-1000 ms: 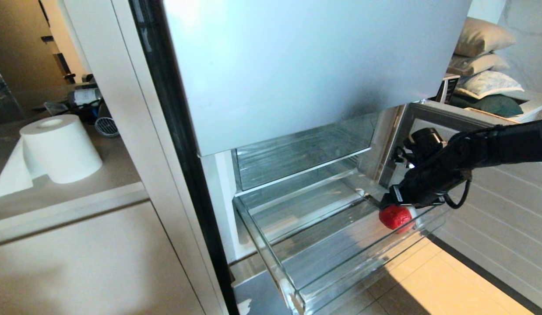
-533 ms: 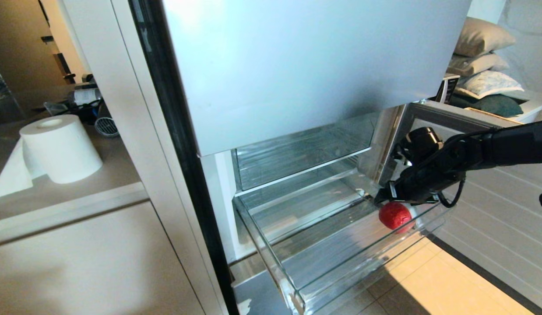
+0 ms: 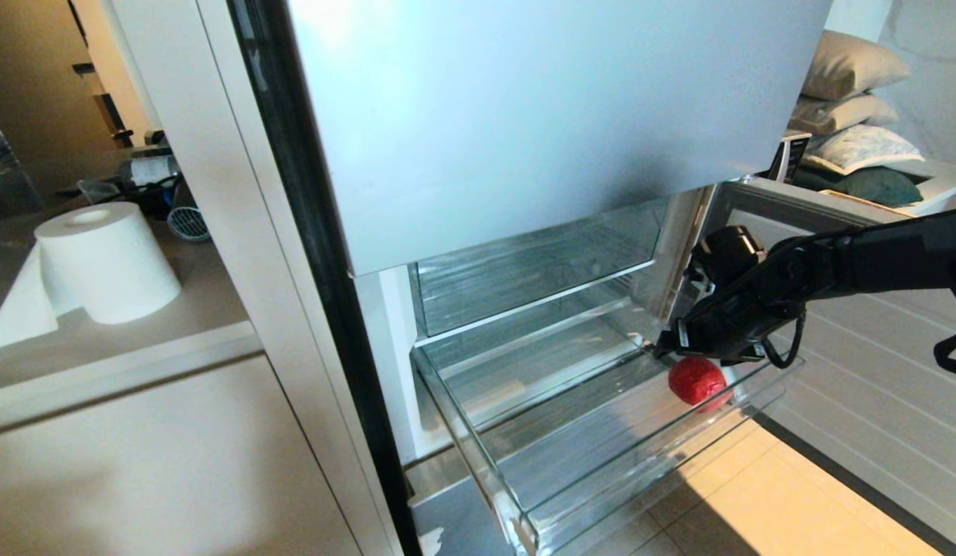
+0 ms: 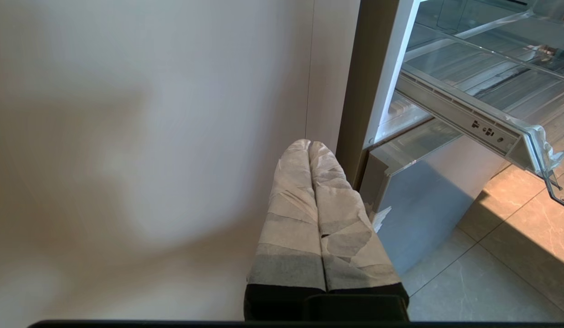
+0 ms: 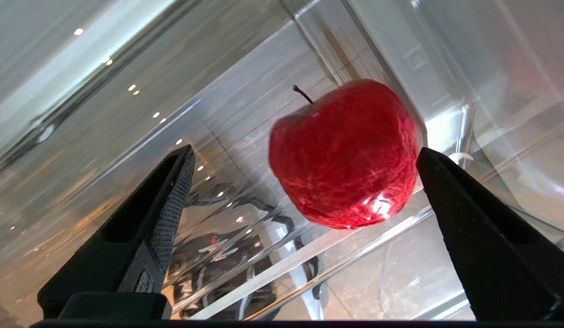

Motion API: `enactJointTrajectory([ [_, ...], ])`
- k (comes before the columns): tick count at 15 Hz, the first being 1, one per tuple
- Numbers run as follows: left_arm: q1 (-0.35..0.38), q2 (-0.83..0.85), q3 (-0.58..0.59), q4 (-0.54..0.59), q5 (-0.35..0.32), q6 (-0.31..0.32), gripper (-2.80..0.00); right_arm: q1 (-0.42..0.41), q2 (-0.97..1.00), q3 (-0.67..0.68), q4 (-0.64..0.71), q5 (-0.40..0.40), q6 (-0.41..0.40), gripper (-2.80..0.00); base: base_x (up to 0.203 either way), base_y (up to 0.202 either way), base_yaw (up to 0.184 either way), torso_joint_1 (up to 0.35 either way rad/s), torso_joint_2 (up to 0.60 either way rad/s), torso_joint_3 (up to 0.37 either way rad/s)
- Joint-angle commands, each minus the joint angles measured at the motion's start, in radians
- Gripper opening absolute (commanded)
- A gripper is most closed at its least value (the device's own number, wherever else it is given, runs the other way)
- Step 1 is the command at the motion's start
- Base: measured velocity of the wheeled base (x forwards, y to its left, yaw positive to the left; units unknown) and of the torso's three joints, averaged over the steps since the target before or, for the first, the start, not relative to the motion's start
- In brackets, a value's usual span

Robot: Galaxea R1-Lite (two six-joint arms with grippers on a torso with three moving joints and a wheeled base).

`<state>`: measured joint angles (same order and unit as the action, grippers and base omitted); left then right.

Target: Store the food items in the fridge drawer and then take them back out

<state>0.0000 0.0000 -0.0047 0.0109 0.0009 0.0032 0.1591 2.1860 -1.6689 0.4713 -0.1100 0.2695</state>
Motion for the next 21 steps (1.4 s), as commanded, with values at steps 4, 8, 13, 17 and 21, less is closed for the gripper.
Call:
enactJointTrajectory([
  [4,0.0,0.002,0.0,0.0,0.001,0.0,-2.8,0.027,-0.001,0.001,0.004,0.0,0.062,0.0,0.0,0.0,0.0,0.0,0.0,0.0],
  [8,0.0,0.002,0.0,0.0,0.0,0.0,-2.8,0.07,-0.004,-0.008,0.004,0.002,0.111,0.0,0.0,0.0,0.0,0.0,0.0,0.0],
  [13,0.0,0.002,0.0,0.0,0.0,0.0,-2.8,0.107,-0.087,-0.011,-0.016,0.13,0.132,0.0,0.0,0.0,0.0,0.0,0.0,0.0],
  [17,0.0,0.002,0.0,0.0,0.0,0.0,-2.8,0.095,-0.089,-0.012,-0.02,0.034,0.127,0.0,0.0,0.0,0.0,0.0,0.0,0.0],
  [21,0.0,0.002,0.0,0.0,0.001,0.0,-2.8,0.087,-0.034,-0.013,-0.012,-0.075,0.119,0.0,0.0,0.0,0.0,0.0,0.0,0.0],
])
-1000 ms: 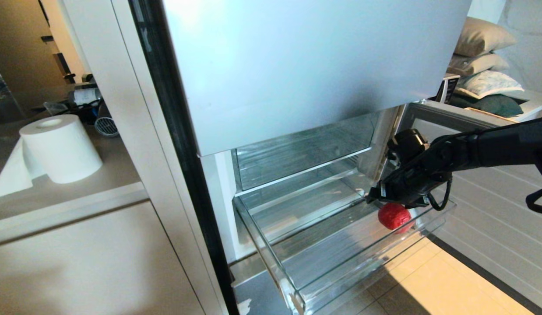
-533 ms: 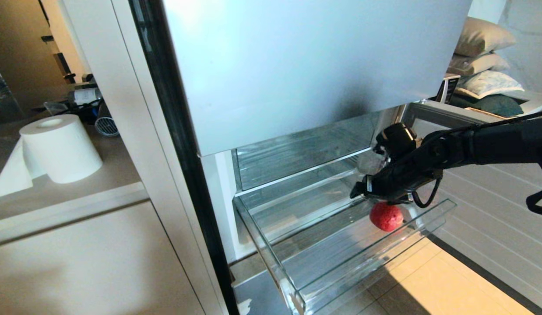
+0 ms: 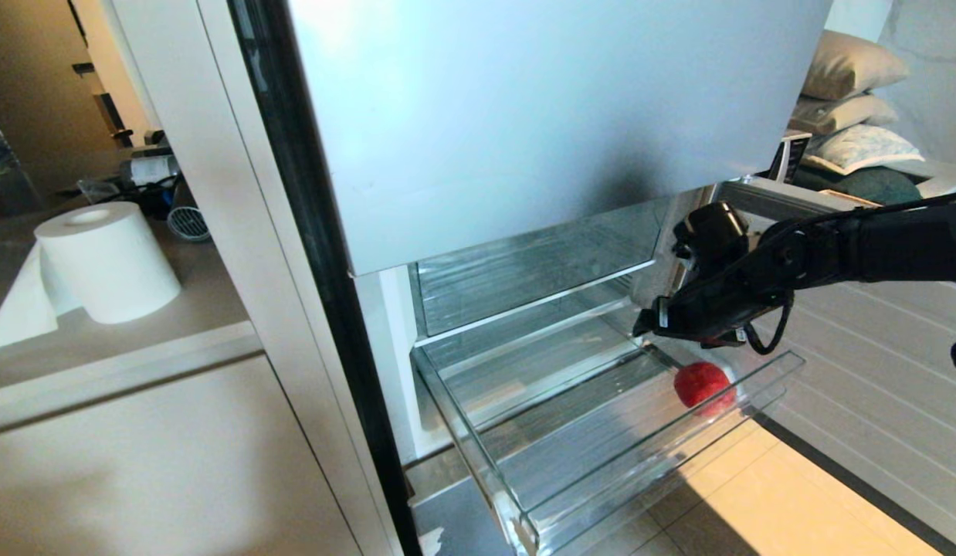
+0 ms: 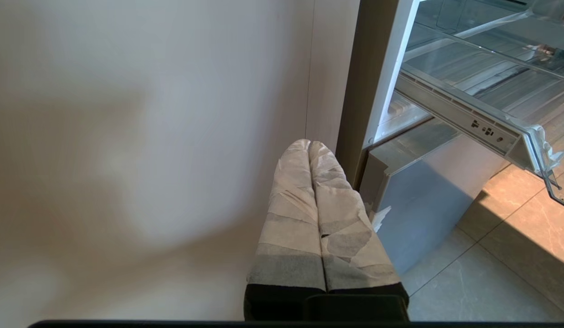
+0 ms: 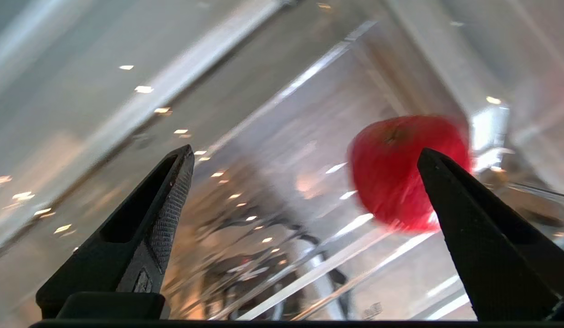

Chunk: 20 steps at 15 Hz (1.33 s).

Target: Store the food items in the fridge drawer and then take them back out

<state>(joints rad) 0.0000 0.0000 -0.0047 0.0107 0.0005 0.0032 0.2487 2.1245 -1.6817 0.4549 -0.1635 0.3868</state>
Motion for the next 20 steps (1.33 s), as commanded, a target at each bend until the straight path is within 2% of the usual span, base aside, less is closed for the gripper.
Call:
enactJointTrajectory([
  [1,0.0,0.001,0.0,0.0,0.001,0.0,-2.8,-0.003,0.039,-0.001,0.005,-0.032,0.001,0.0,0.0,0.0,0.0,0.0,0.0,0.0],
  [6,0.0,0.002,0.0,0.0,-0.001,0.0,-2.8,-0.036,0.091,-0.015,0.008,-0.097,-0.003,0.0,0.0,0.0,0.0,0.0,0.0,0.0],
  [9,0.0,0.002,0.0,0.001,0.001,0.0,-2.8,-0.042,0.094,-0.016,0.056,-0.135,-0.006,0.0,0.0,0.0,0.0,0.0,0.0,0.0],
  [12,0.0,0.002,0.0,0.0,0.001,0.0,-2.8,-0.04,0.109,-0.049,0.119,-0.211,-0.021,0.0,0.0,0.0,0.0,0.0,0.0,0.0],
  [16,0.0,0.002,0.0,0.0,0.0,0.0,-2.8,-0.039,0.11,-0.087,0.212,-0.227,-0.014,0.0,0.0,0.0,0.0,0.0,0.0,0.0],
  [20,0.0,0.002,0.0,0.0,0.001,0.0,-2.8,-0.035,0.118,-0.084,0.209,-0.229,-0.009,0.0,0.0,0.0,0.0,0.0,0.0,0.0],
])
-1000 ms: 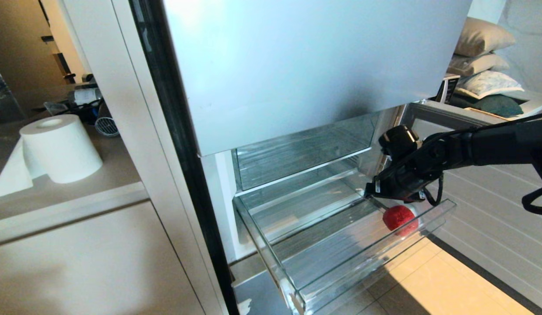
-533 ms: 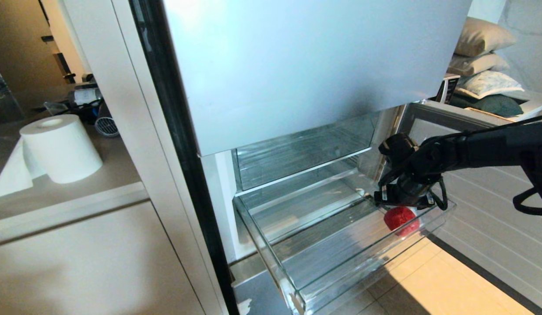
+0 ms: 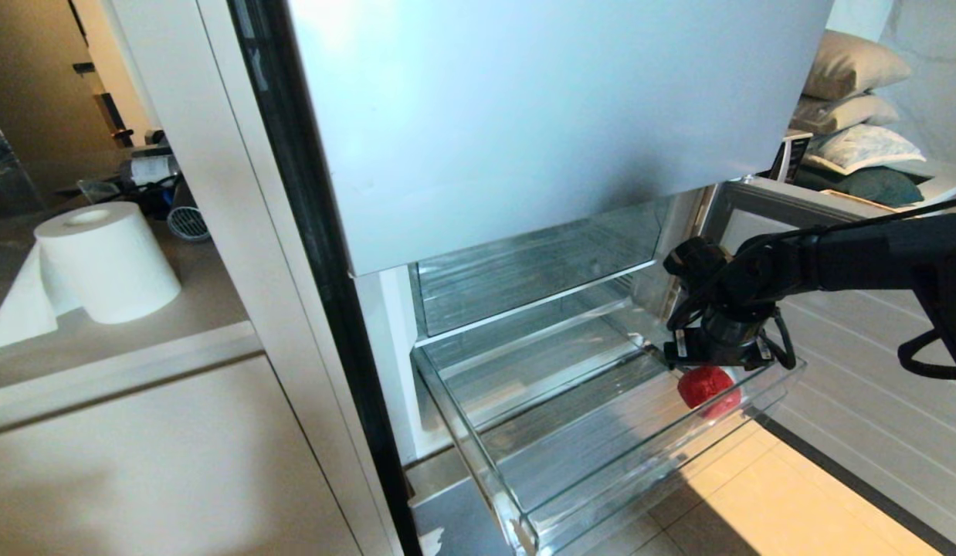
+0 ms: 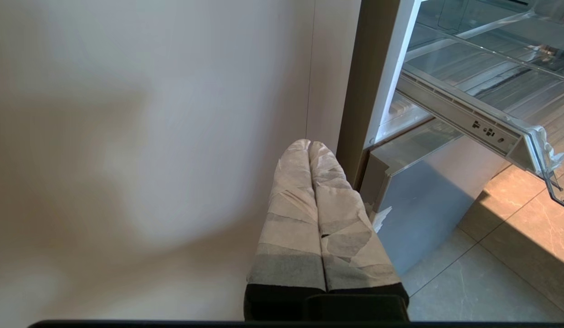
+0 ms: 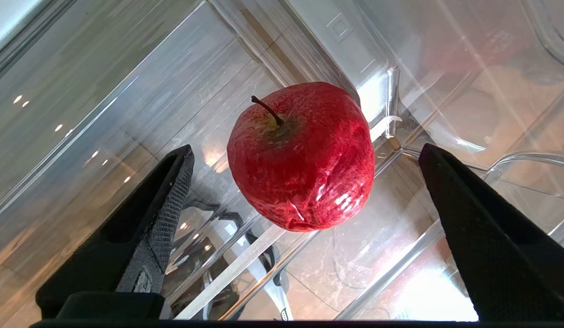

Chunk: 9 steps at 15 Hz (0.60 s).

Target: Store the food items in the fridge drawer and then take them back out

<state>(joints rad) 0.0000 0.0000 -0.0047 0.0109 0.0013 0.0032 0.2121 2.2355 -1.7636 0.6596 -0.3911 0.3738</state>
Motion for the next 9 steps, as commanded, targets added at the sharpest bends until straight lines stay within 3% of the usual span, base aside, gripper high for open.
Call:
enactJointTrajectory([
  [1,0.0,0.002,0.0,0.0,0.0,0.0,-2.8,0.004,0.011,-0.008,-0.001,-0.001,0.004,0.0,0.0,0.0,0.0,0.0,0.0,0.0],
  [5,0.0,0.002,0.0,0.0,0.0,0.0,-2.8,0.007,0.041,-0.027,-0.122,-0.009,-0.001,0.0,0.0,0.0,0.0,0.0,0.0,0.0],
  [9,0.0,0.002,0.0,0.0,-0.001,0.0,-2.8,0.007,0.053,-0.03,-0.138,-0.035,0.002,0.0,0.0,0.0,0.0,0.0,0.0,0.0],
])
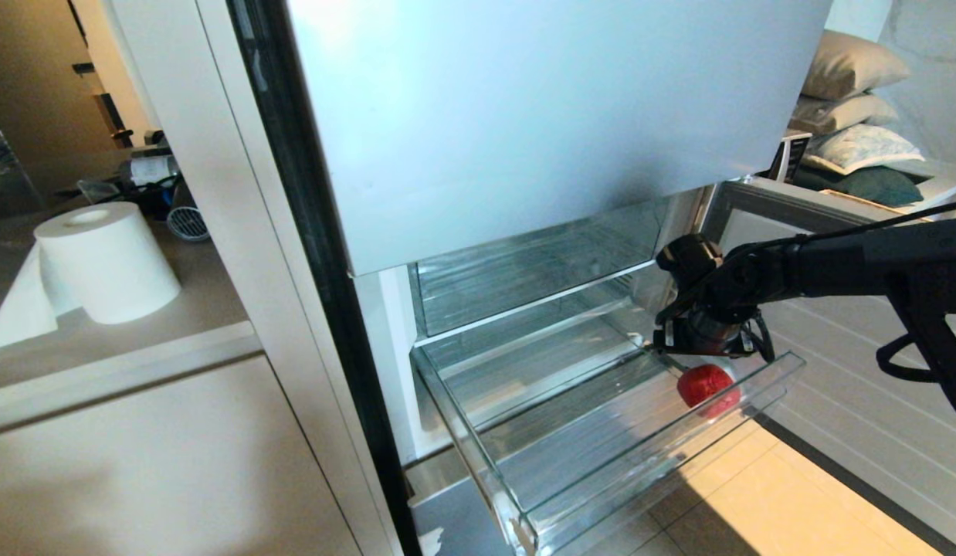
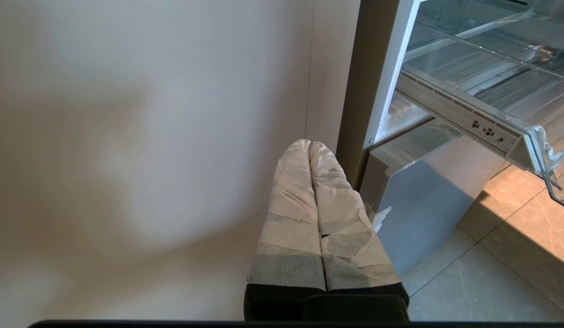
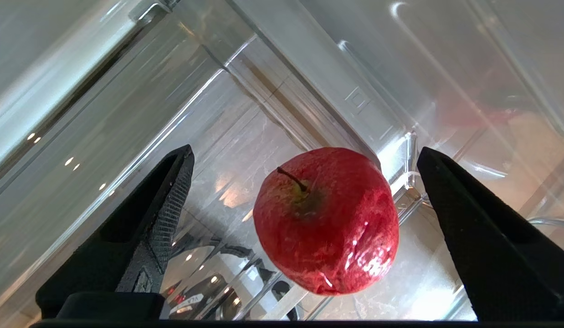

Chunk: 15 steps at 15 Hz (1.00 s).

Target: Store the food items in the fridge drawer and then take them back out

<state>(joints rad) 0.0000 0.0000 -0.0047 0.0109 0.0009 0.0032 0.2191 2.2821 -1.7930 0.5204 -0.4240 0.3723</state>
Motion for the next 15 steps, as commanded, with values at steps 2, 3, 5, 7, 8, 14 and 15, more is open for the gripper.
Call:
enactJointTrajectory([
  [2,0.0,0.002,0.0,0.0,0.001,0.0,-2.8,0.001,0.007,0.0,0.003,-0.019,0.003,0.0,0.0,0.0,0.0,0.0,0.0,0.0],
  [3,0.0,0.002,0.0,0.0,0.001,0.0,-2.8,0.002,0.009,0.001,0.003,-0.043,0.006,0.0,0.0,0.0,0.0,0.0,0.0,0.0],
  [5,0.0,0.002,0.0,0.001,0.001,0.0,-2.8,0.004,0.02,0.005,0.003,-0.061,0.01,0.0,0.0,0.0,0.0,0.0,0.0,0.0],
  [7,0.0,0.002,0.0,0.0,0.001,0.0,-2.8,0.013,0.022,0.012,0.003,-0.061,0.022,0.0,0.0,0.0,0.0,0.0,0.0,0.0],
  [8,0.0,0.002,0.0,0.0,0.001,0.0,-2.8,0.016,0.023,0.017,0.003,-0.061,0.053,0.0,0.0,0.0,0.0,0.0,0.0,0.0],
  [14,0.0,0.002,0.0,0.0,0.001,0.0,-2.8,0.028,0.036,0.021,0.015,-0.098,0.062,0.0,0.0,0.0,0.0,0.0,0.0,0.0],
  [15,0.0,0.002,0.0,0.001,0.001,0.0,-2.8,0.029,0.034,0.02,0.035,-0.098,0.062,0.0,0.0,0.0,0.0,0.0,0.0,0.0],
])
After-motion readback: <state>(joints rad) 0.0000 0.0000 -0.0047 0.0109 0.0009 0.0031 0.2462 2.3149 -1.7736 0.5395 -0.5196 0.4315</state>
